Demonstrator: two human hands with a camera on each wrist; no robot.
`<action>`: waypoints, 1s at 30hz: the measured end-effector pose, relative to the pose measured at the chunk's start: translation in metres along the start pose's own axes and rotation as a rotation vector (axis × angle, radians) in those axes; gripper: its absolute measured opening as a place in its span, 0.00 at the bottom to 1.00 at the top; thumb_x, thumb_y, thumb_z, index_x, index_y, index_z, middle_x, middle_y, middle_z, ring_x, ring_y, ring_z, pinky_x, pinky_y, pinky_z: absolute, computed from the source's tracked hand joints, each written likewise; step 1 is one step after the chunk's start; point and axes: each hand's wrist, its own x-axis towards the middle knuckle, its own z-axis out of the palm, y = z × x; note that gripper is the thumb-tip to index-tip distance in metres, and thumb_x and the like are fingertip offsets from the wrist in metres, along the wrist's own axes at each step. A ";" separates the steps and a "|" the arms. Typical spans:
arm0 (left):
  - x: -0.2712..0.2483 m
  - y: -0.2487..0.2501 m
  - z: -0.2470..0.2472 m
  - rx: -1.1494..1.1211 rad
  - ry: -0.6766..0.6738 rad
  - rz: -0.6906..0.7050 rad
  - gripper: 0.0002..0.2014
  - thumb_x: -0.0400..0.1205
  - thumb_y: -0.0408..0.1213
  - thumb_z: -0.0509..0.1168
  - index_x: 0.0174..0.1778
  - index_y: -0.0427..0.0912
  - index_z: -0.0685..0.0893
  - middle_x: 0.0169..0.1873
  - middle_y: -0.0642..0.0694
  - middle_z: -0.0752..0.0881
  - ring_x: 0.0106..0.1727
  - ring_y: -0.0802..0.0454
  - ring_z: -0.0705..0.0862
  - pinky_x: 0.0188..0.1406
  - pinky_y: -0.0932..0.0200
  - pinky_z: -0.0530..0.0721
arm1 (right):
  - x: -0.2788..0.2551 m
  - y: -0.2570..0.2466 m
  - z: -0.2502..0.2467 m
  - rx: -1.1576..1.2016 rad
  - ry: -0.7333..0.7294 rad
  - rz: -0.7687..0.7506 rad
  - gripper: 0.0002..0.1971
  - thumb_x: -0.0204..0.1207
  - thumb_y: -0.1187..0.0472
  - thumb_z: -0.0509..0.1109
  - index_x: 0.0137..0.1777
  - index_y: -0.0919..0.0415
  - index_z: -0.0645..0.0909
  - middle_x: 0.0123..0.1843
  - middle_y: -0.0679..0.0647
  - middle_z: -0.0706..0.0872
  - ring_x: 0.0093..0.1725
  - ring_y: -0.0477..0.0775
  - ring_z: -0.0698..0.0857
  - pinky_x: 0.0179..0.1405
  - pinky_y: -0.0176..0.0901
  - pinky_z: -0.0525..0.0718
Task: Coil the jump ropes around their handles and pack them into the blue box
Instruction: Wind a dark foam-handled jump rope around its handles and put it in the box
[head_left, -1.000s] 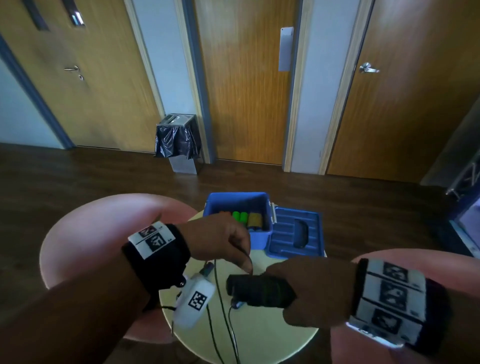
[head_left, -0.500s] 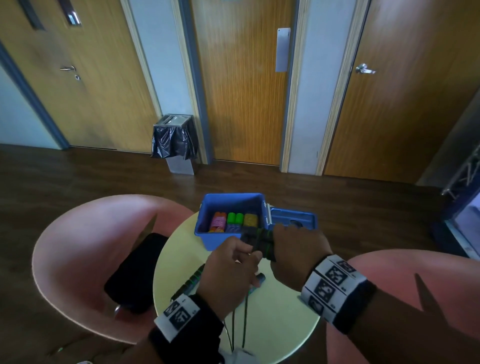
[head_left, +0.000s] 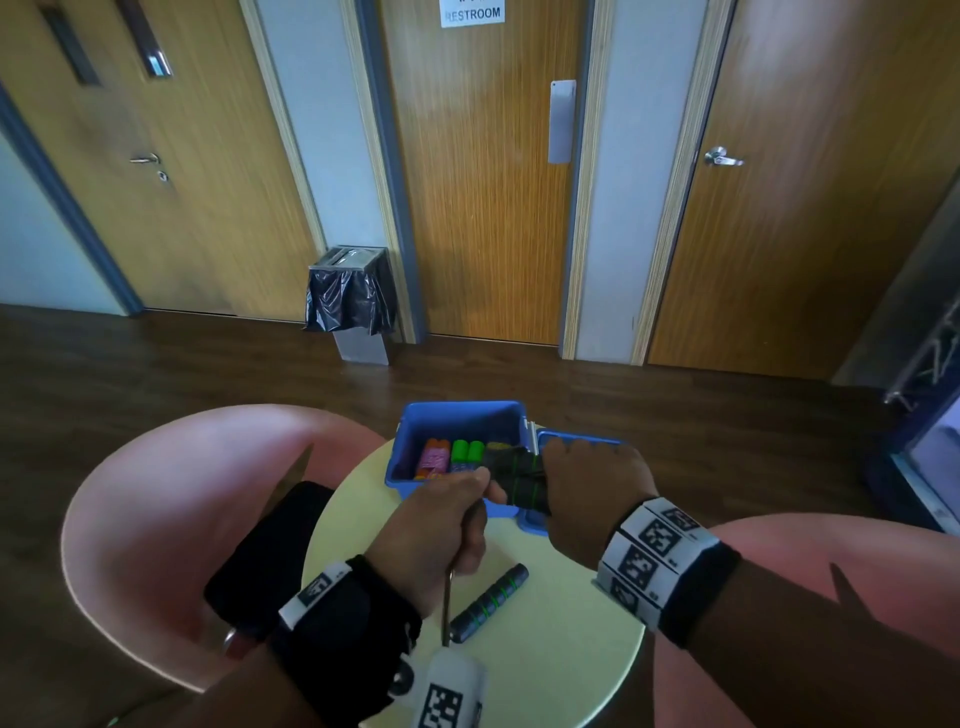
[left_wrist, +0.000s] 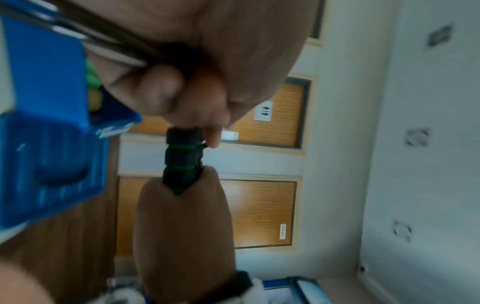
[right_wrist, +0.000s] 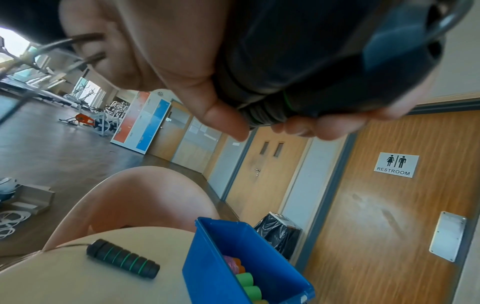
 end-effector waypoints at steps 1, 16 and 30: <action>0.002 0.002 -0.001 0.056 0.016 0.042 0.15 0.89 0.38 0.56 0.42 0.36 0.82 0.21 0.44 0.75 0.16 0.52 0.71 0.17 0.63 0.64 | -0.001 0.001 0.001 -0.013 0.005 -0.009 0.16 0.77 0.48 0.66 0.59 0.53 0.71 0.52 0.51 0.82 0.48 0.56 0.85 0.44 0.48 0.74; 0.009 -0.024 0.012 0.707 0.340 0.557 0.15 0.88 0.39 0.54 0.42 0.44 0.85 0.27 0.49 0.83 0.29 0.51 0.81 0.32 0.56 0.76 | -0.002 0.001 -0.008 0.216 0.000 0.127 0.15 0.74 0.48 0.68 0.56 0.53 0.73 0.47 0.49 0.84 0.44 0.54 0.86 0.50 0.49 0.84; 0.011 -0.019 0.019 0.302 0.082 0.278 0.15 0.88 0.35 0.58 0.38 0.35 0.82 0.28 0.43 0.84 0.27 0.49 0.78 0.25 0.63 0.74 | 0.008 0.006 -0.002 0.361 -0.040 0.184 0.08 0.72 0.51 0.66 0.49 0.48 0.72 0.39 0.45 0.83 0.37 0.49 0.84 0.44 0.48 0.88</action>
